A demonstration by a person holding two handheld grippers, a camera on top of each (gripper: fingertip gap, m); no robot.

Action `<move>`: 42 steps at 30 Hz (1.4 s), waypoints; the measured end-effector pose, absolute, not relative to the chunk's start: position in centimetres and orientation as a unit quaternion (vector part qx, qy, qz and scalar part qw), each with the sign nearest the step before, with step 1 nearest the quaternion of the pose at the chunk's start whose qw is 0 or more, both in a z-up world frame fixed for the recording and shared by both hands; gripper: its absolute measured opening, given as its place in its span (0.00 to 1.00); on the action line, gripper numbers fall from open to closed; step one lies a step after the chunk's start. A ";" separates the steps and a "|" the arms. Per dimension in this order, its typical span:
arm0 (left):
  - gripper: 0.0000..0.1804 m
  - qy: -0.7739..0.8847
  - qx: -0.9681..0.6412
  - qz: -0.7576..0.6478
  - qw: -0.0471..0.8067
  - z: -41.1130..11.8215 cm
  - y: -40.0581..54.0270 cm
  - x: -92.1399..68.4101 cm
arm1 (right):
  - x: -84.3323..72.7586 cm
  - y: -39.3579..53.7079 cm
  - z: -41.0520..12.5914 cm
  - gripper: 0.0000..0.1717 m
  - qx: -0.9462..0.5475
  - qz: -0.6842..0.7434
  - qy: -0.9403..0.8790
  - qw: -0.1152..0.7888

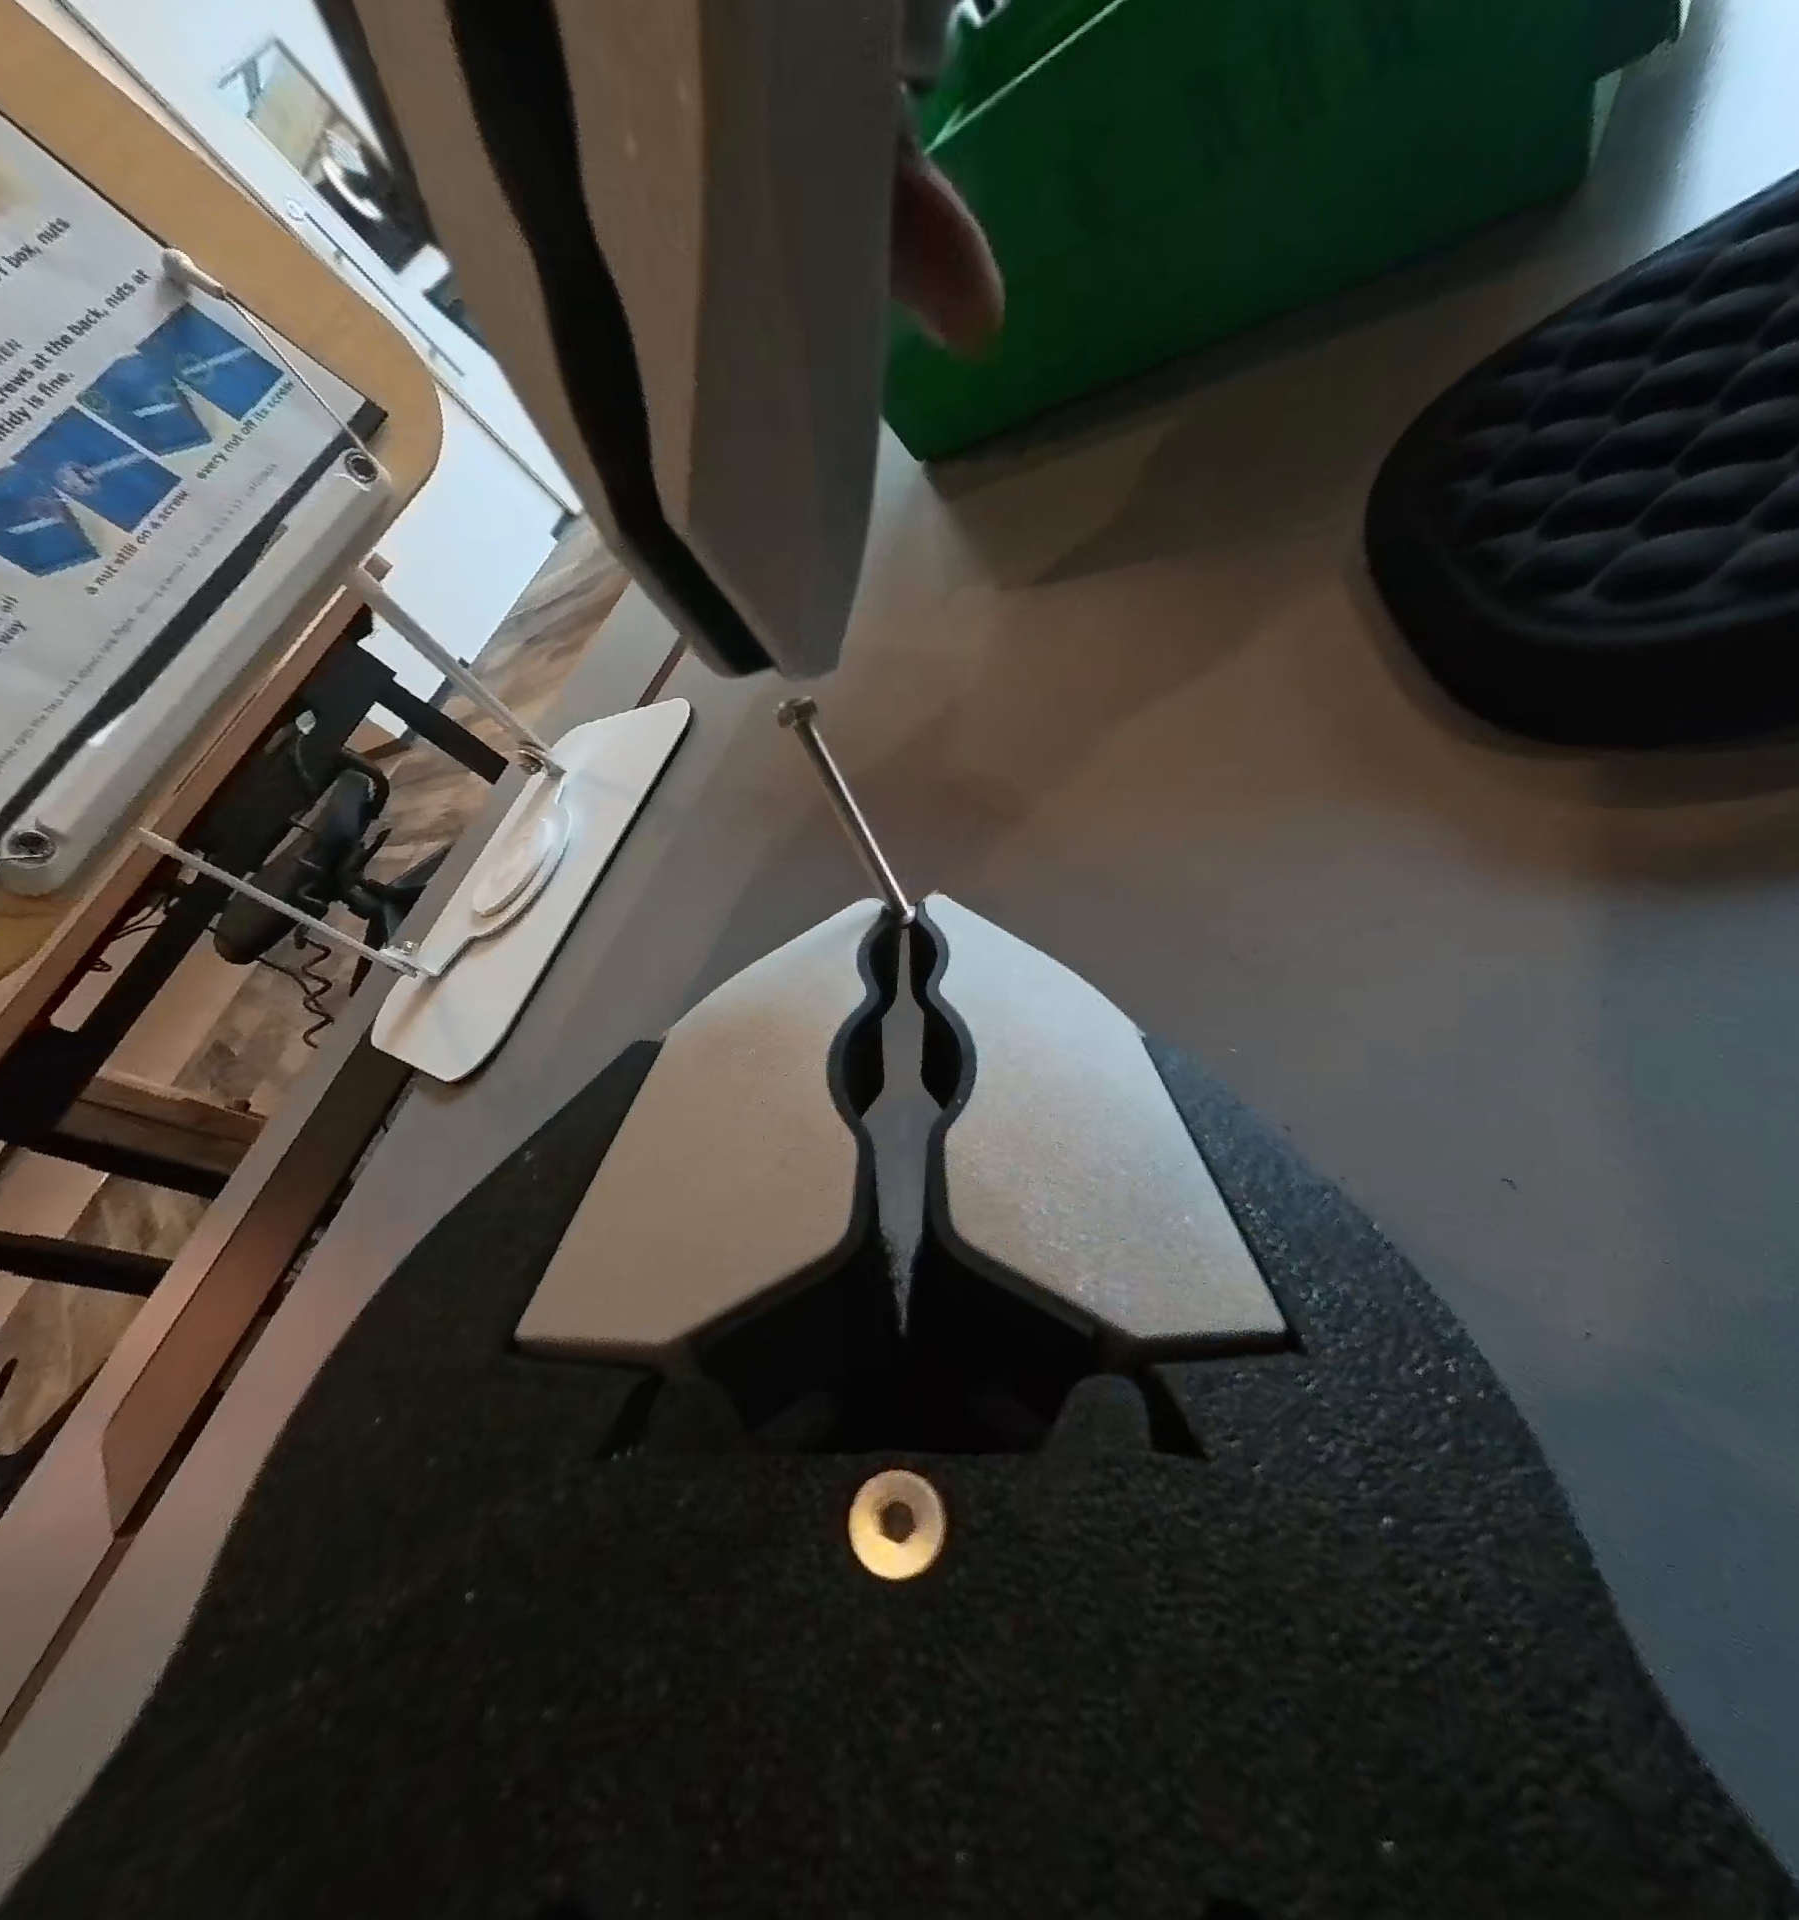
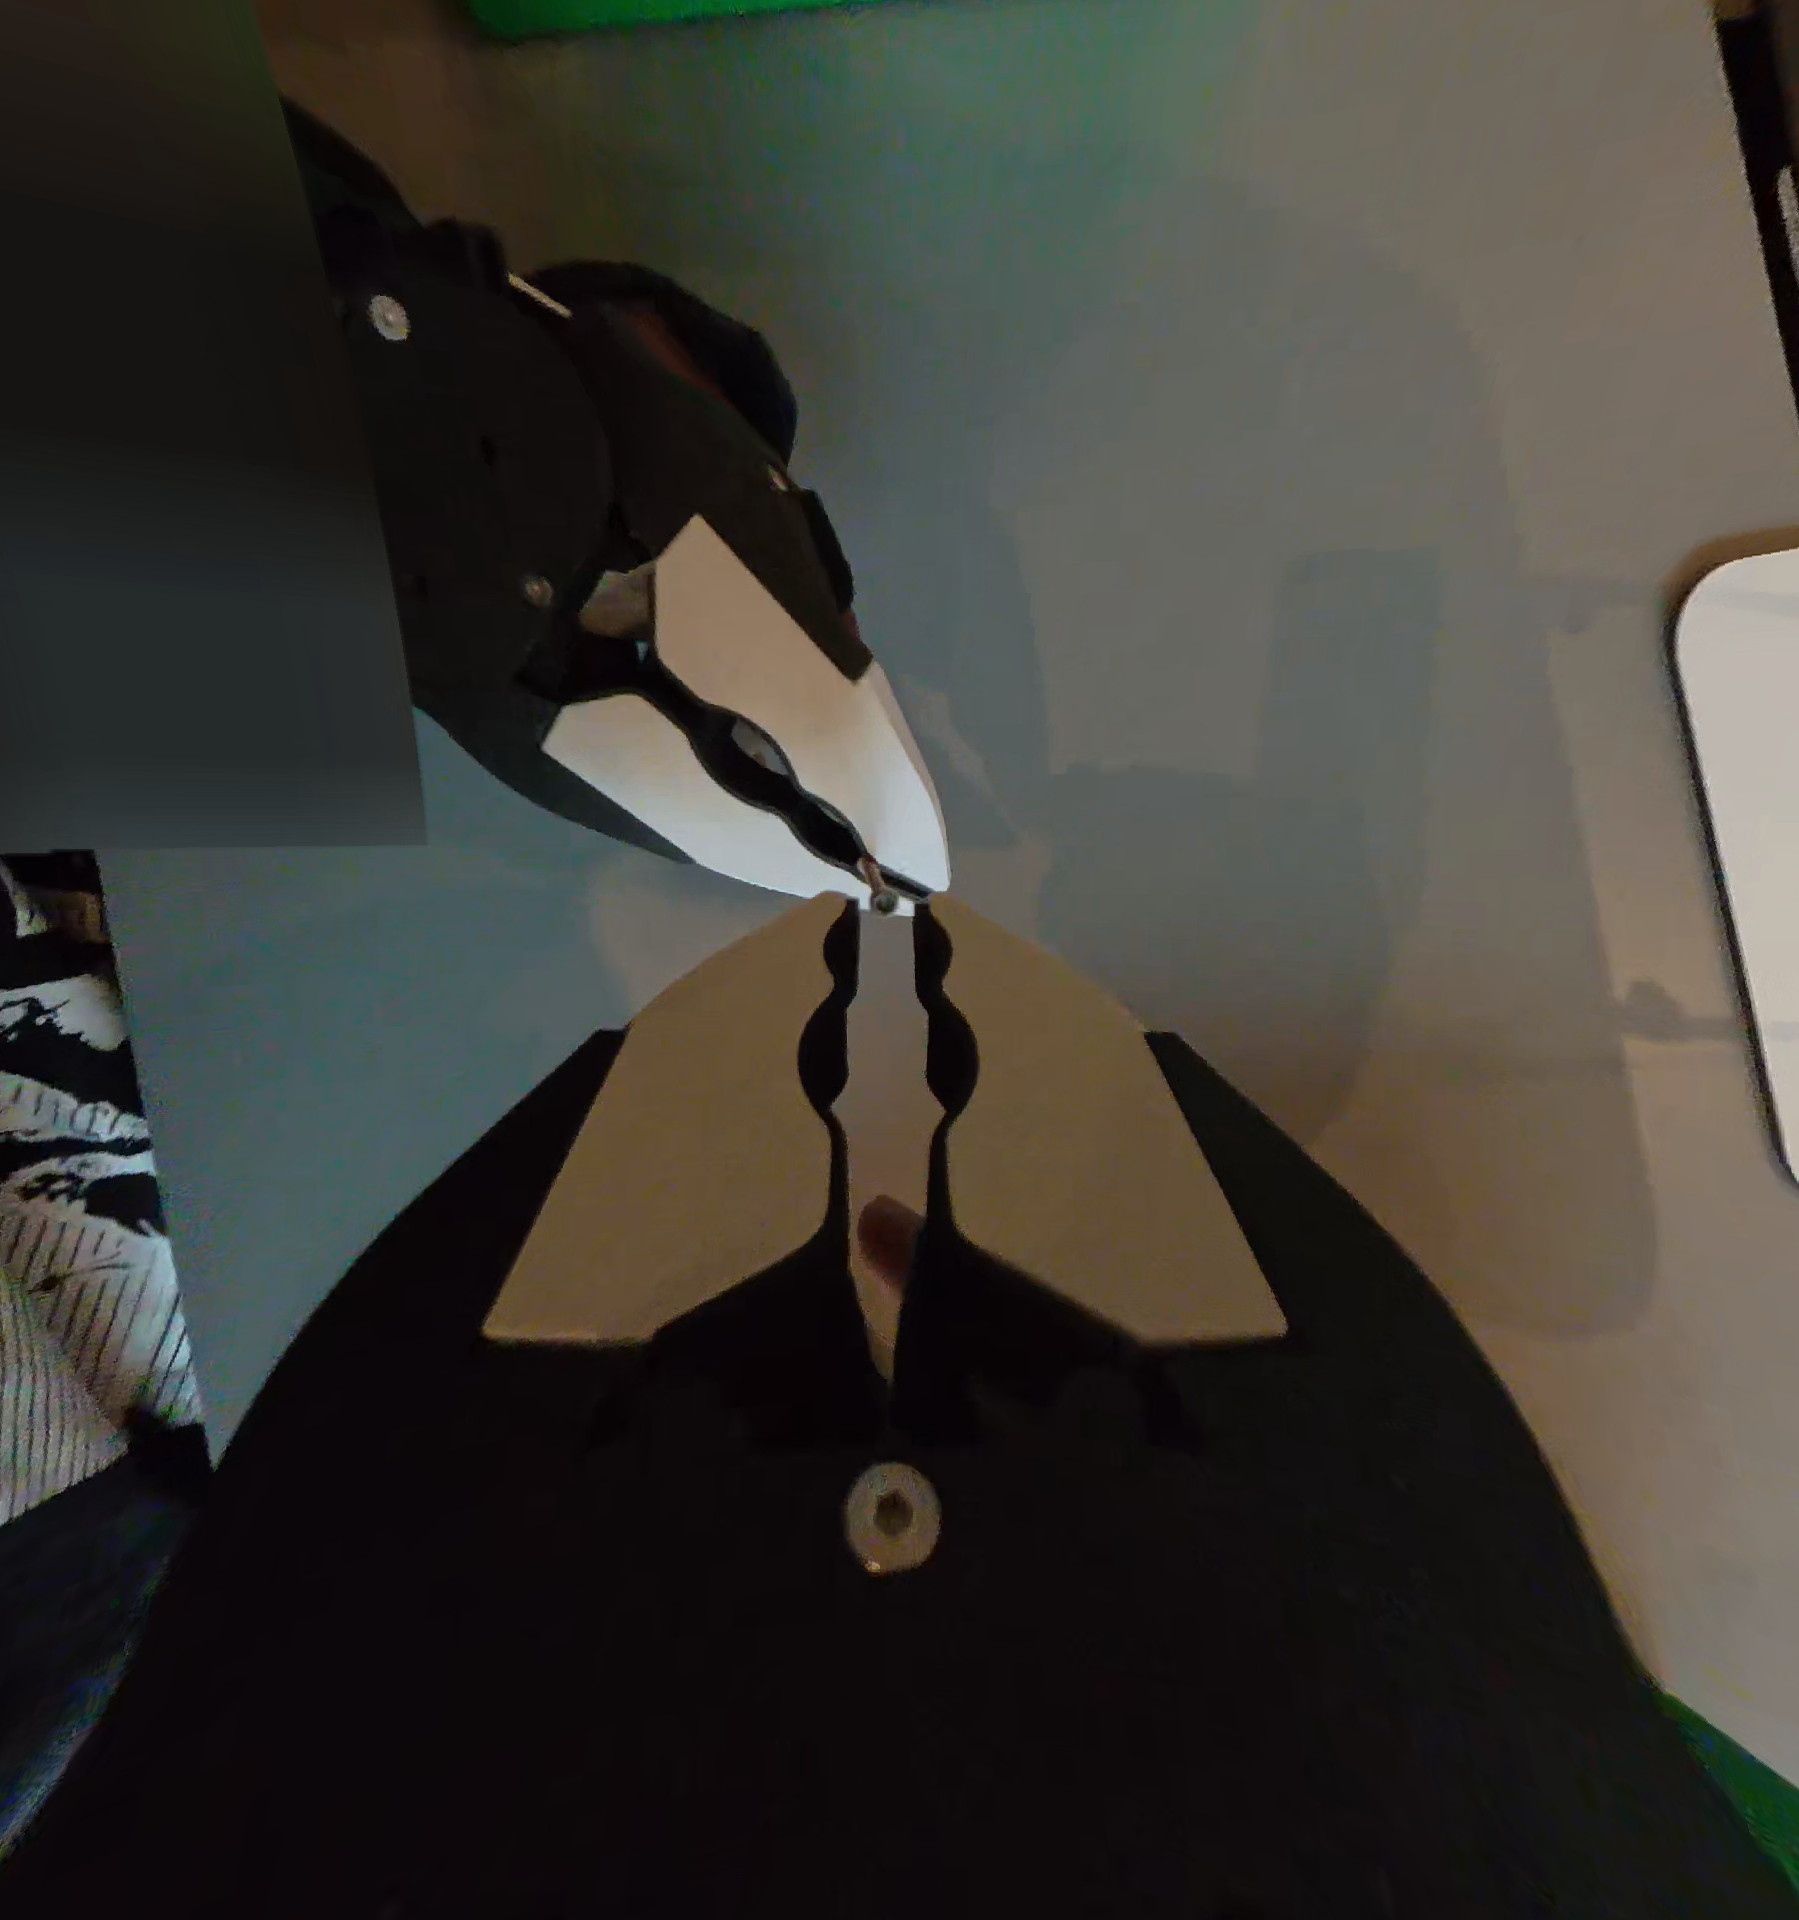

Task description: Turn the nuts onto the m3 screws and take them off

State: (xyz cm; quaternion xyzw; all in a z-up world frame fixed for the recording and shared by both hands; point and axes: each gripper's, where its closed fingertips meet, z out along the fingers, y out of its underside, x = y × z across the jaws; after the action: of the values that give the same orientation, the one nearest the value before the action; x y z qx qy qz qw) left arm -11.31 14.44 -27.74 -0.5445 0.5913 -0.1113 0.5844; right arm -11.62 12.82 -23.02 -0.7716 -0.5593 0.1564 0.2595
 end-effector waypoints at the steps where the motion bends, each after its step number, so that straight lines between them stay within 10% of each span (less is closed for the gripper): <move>1: 0.00 0.590 -0.544 -0.111 0.586 -27.7 14.4 -11.3 | -11.5 12.9 -23.2 0.05 -0.775 0.156 -0.554 0.260; 23: 0.00 0.605 -0.536 -0.105 0.579 -28.0 14.1 -11.1 | -11.4 12.0 -23.7 0.02 -0.751 0.147 -0.597 0.242; 42: 0.00 0.629 -0.471 -0.441 0.433 -27.3 7.4 -10.0 | -11.1 6.7 -22.4 0.00 -0.448 0.113 -0.868 0.184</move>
State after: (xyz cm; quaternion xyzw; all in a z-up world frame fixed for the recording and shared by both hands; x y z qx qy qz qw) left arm -10.01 7.45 -27.33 -0.4714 0.6290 -0.4413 0.4330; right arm -11.13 6.72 -22.43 -0.4484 -0.8675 0.1126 0.1836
